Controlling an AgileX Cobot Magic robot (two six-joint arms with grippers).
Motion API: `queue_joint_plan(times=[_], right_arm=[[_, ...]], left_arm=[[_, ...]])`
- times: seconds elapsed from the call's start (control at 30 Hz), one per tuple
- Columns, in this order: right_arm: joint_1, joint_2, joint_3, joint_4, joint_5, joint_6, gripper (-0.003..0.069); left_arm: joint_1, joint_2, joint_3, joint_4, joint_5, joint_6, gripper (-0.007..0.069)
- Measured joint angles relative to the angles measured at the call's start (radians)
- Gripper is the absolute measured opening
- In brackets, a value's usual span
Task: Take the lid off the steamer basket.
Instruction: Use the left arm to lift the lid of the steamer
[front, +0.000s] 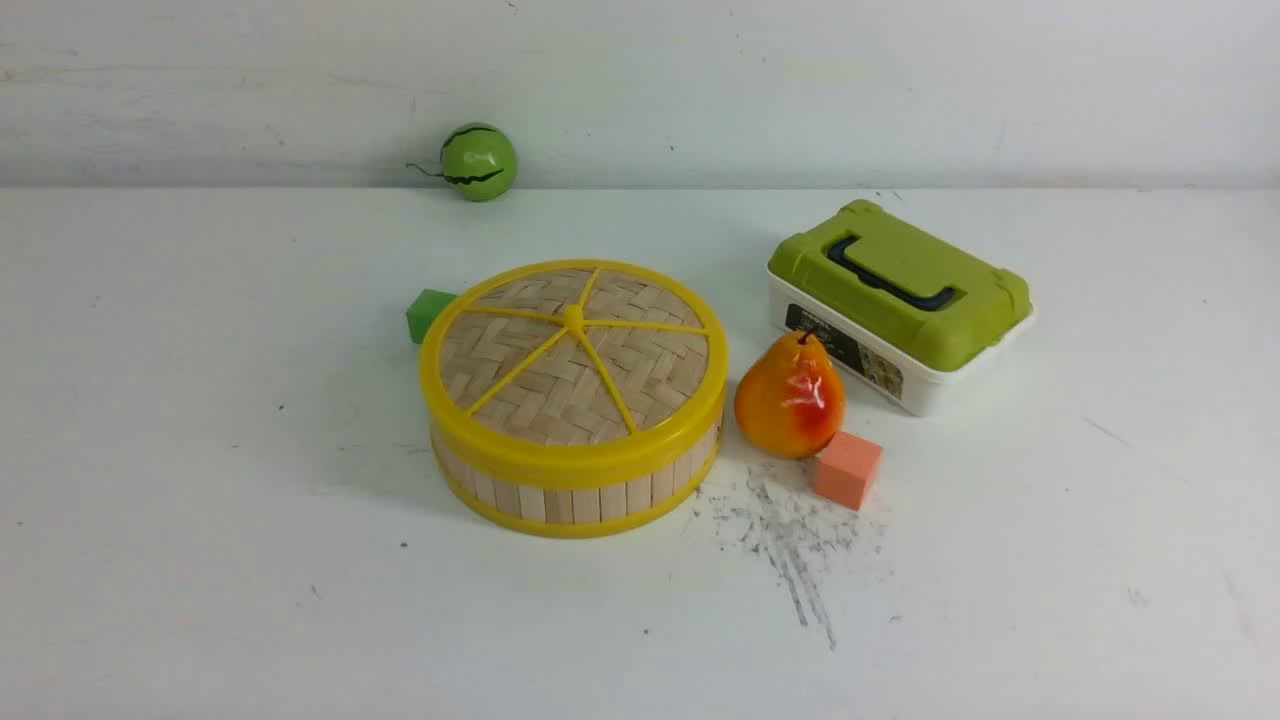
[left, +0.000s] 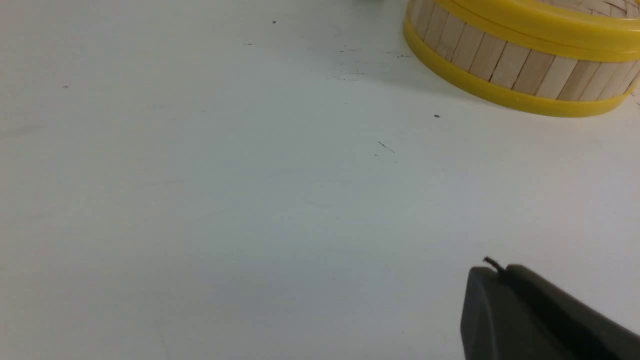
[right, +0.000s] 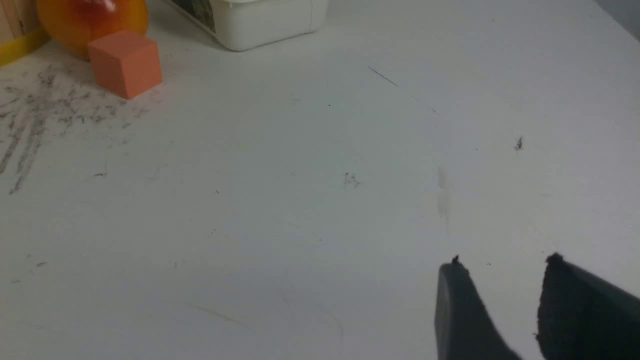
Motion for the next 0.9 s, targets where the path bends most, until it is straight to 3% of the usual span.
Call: queue_joint_plan(times=[0.9], right_arm=[[0.000, 0.000, 0.000, 0.000, 0.000, 0.000, 0.0239]], left_arm=[[0.000, 0.000, 0.000, 0.000, 0.000, 0.000, 0.0029]])
